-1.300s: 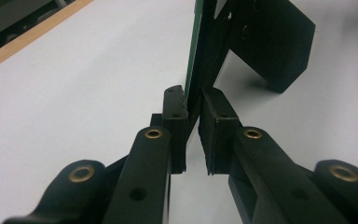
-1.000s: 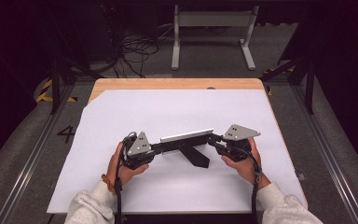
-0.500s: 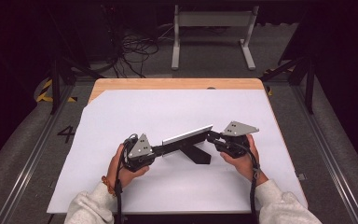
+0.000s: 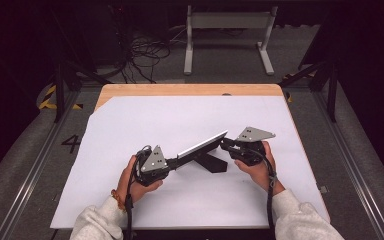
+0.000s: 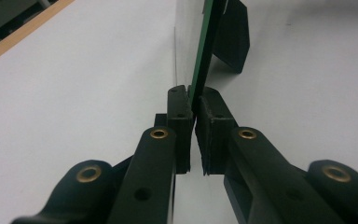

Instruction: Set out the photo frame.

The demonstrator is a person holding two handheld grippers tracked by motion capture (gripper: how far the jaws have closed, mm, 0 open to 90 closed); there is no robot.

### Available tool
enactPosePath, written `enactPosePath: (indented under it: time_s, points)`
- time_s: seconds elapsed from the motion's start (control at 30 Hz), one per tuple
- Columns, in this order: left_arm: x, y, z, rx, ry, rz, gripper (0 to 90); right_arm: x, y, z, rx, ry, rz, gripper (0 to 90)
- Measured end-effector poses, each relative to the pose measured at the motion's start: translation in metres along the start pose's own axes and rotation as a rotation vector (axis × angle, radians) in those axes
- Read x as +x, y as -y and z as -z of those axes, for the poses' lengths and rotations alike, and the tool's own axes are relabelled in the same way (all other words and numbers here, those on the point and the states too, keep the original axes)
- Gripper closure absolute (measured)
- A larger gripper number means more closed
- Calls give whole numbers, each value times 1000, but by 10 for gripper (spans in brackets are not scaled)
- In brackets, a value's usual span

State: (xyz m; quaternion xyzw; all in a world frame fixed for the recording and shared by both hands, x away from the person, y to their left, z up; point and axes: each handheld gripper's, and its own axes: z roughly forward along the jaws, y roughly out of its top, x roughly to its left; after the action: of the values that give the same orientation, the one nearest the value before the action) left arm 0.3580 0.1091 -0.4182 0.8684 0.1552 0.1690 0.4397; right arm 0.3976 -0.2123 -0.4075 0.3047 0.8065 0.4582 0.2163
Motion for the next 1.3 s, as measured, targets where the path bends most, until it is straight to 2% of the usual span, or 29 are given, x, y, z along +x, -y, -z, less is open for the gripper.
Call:
enactPosePath:
  time_s: [0.83, 1.07, 1.3]
  points:
    - [-10, -5, -7, -6, 17, -5, 820, -6, -3, -14, 1, 17, -11, 784]
    - [-13, -7, -10, -8, 29, -2, 808, -5, -4, -18, 12, 22, -9, 802]
    - [-15, -9, -11, -1, 21, -11, 802, -1, -4, -22, 22, 16, 6, 804]
